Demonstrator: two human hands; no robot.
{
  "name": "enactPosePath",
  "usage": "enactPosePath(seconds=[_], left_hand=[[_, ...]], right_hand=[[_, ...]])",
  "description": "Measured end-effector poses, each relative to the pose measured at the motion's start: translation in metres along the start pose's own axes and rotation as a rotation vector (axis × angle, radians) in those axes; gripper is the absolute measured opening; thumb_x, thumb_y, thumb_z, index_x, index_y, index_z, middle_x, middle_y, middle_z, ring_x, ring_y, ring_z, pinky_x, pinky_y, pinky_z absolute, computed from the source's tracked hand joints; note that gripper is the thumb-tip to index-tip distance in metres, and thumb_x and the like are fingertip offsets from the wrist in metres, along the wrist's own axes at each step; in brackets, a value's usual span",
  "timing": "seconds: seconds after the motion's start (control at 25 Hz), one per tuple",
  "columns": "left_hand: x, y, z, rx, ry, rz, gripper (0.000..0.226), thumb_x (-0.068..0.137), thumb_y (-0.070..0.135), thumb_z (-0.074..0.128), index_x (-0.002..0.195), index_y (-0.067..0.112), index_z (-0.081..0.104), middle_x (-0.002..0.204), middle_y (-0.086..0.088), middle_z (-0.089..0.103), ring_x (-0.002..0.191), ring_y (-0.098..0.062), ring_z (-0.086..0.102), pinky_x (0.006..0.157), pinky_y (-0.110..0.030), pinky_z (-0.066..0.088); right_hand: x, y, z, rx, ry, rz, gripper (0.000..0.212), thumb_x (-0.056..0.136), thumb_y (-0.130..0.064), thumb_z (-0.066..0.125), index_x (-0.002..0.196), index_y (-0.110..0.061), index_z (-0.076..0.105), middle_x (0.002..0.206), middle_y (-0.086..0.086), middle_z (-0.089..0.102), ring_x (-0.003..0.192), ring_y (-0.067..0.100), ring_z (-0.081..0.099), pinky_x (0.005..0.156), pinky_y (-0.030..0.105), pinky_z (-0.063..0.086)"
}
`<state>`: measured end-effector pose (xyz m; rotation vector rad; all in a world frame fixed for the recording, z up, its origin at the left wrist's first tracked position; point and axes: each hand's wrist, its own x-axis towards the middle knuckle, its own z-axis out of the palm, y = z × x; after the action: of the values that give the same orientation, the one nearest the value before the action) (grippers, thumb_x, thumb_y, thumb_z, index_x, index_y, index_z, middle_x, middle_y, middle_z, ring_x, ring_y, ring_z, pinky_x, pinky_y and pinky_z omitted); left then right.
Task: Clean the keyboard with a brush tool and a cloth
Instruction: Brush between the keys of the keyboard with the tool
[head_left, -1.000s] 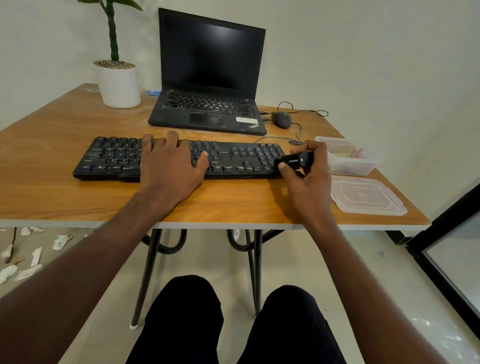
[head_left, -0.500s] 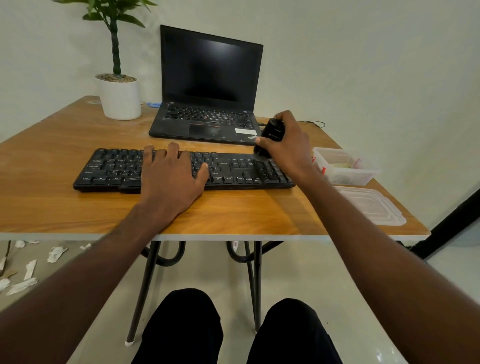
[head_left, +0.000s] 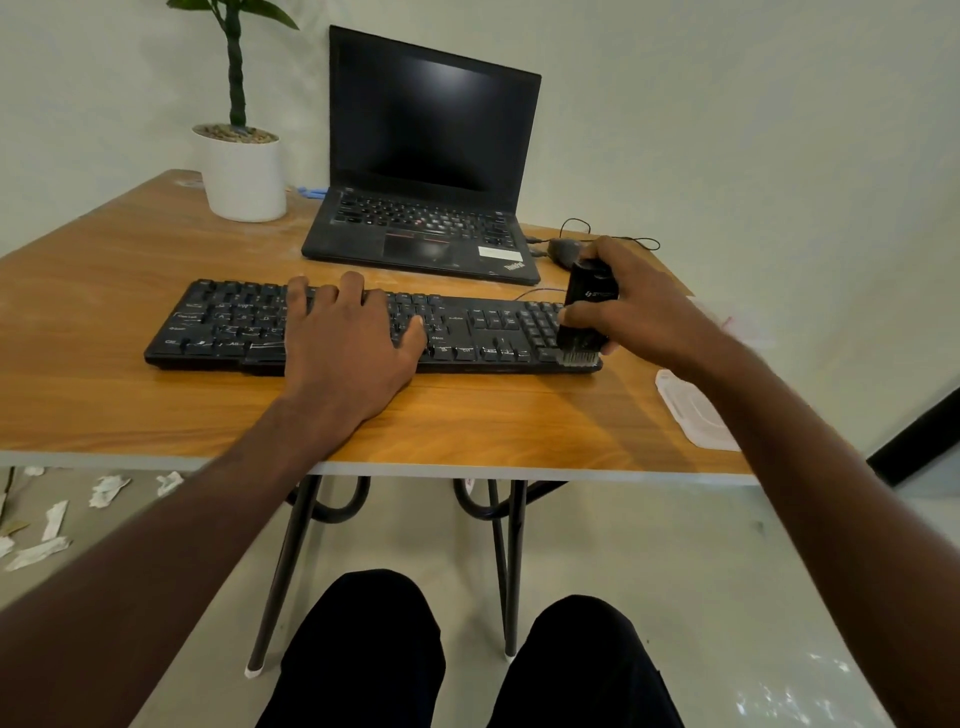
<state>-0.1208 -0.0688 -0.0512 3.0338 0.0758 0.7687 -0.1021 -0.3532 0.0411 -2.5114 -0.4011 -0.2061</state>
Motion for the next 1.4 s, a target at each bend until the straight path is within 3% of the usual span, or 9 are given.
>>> enactPosePath(seconds=[0.2,0.32,0.4,0.6,0.8,1.0,1.16,1.32,1.4], left_hand=[[0.000,0.000,0.000,0.004,-0.001,0.016,0.070,0.105,0.062,0.029,0.129,0.009,0.067,0.134,-0.018,0.060,0.123,-0.038,0.059,0.123,-0.061,0.023],[0.000,0.000,-0.001,0.001,-0.007,0.018,0.069,0.105,0.062,0.030,0.129,0.009,0.067,0.134,-0.017,0.060,0.124,-0.038,0.059,0.123,-0.061,0.023],[0.000,0.000,-0.001,-0.005,-0.003,0.010,0.068,0.105,0.063,0.031,0.130,0.010,0.067,0.134,-0.017,0.061,0.125,-0.038,0.059,0.124,-0.061,0.022],[0.000,0.000,0.000,0.001,0.000,-0.010,0.069,0.105,0.063,0.031,0.130,0.011,0.068,0.132,-0.018,0.060,0.124,-0.038,0.060,0.124,-0.062,0.021],[0.000,0.000,0.001,0.002,-0.002,0.003,0.070,0.105,0.063,0.031,0.131,0.010,0.067,0.132,-0.018,0.060,0.123,-0.038,0.060,0.124,-0.061,0.022],[0.001,0.000,0.000,0.002,-0.006,0.015,0.070,0.105,0.063,0.031,0.131,0.009,0.067,0.133,-0.020,0.061,0.124,-0.039,0.059,0.124,-0.061,0.024],[0.000,0.000,-0.002,0.016,-0.018,-0.001,0.072,0.104,0.064,0.030,0.135,0.009,0.065,0.134,-0.020,0.059,0.126,-0.039,0.059,0.124,-0.061,0.023],[0.000,0.001,-0.001,0.020,-0.015,-0.002,0.072,0.104,0.064,0.031,0.135,0.008,0.065,0.133,-0.021,0.058,0.124,-0.039,0.059,0.123,-0.061,0.024],[0.000,0.000,-0.001,0.018,-0.011,-0.003,0.070,0.104,0.063,0.032,0.134,0.008,0.065,0.132,-0.022,0.059,0.123,-0.039,0.059,0.123,-0.061,0.023]], right_hand=[[0.015,-0.004,0.018,0.063,0.004,-0.044,0.048,0.090,-0.029,0.078,0.126,-0.034,0.047,0.123,0.001,0.056,0.110,0.023,0.062,0.079,0.041,0.064],[0.044,-0.010,0.030,0.054,0.124,-0.073,0.048,0.090,-0.026,0.079,0.126,-0.029,0.047,0.121,-0.001,0.058,0.112,0.024,0.060,0.075,0.028,0.058],[0.055,-0.012,0.035,0.135,0.160,-0.041,0.047,0.092,-0.023,0.077,0.127,-0.025,0.047,0.120,-0.002,0.058,0.108,0.020,0.062,0.076,0.031,0.062],[0.030,-0.012,0.032,0.017,0.024,-0.089,0.047,0.091,-0.025,0.076,0.127,-0.026,0.045,0.115,0.002,0.058,0.094,0.012,0.062,0.065,0.021,0.055],[0.003,-0.004,0.009,0.021,-0.015,-0.045,0.047,0.092,-0.023,0.075,0.129,-0.026,0.048,0.118,0.000,0.057,0.101,0.017,0.061,0.077,0.035,0.062],[0.031,0.006,0.020,0.087,0.209,-0.023,0.044,0.091,-0.021,0.076,0.123,-0.027,0.047,0.119,-0.003,0.062,0.108,0.019,0.062,0.084,0.032,0.059],[0.044,0.009,0.018,0.102,0.205,0.025,0.041,0.090,-0.023,0.074,0.119,-0.029,0.046,0.112,-0.005,0.061,0.104,0.020,0.064,0.085,0.048,0.062],[0.006,0.020,0.008,-0.005,0.237,0.050,0.041,0.091,-0.028,0.074,0.125,-0.024,0.051,0.108,-0.005,0.058,0.093,0.013,0.059,0.072,0.028,0.056],[-0.016,0.024,0.003,0.016,0.217,0.037,0.040,0.091,-0.028,0.074,0.124,-0.024,0.052,0.106,-0.007,0.057,0.090,0.010,0.060,0.068,0.025,0.054]])
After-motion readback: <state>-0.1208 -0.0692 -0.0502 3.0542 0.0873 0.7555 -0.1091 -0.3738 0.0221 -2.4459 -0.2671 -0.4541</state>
